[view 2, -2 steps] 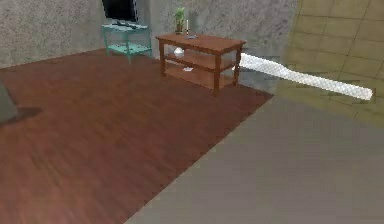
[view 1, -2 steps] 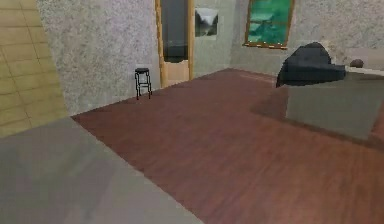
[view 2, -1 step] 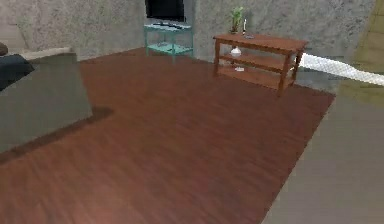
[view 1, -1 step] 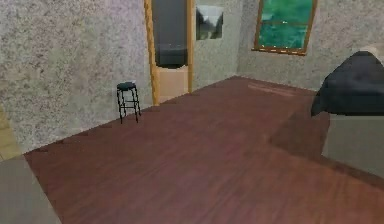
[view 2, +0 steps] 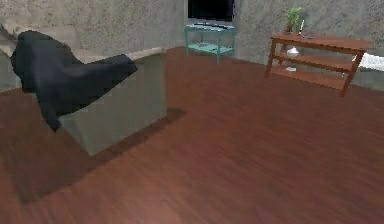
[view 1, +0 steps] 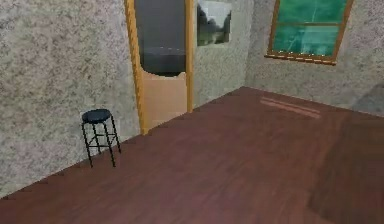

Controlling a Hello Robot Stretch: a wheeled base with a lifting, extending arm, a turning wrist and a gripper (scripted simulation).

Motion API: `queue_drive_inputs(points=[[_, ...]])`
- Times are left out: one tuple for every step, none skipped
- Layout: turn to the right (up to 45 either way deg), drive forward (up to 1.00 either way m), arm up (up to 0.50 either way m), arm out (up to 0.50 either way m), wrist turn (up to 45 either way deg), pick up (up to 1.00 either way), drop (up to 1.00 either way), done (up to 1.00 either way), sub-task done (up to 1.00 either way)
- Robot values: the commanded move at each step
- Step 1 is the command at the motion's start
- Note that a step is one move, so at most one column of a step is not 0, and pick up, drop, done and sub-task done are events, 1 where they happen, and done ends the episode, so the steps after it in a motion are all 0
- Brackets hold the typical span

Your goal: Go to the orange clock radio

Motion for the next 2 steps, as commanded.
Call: queue_drive_inputs(points=[[-3.0,0.0,0.0,0.0,0.0,0.0,0.0,0.0,0.0],[0.0,1.0,0.0,0.0,0.0,0.0,0.0,0.0,0.0]])
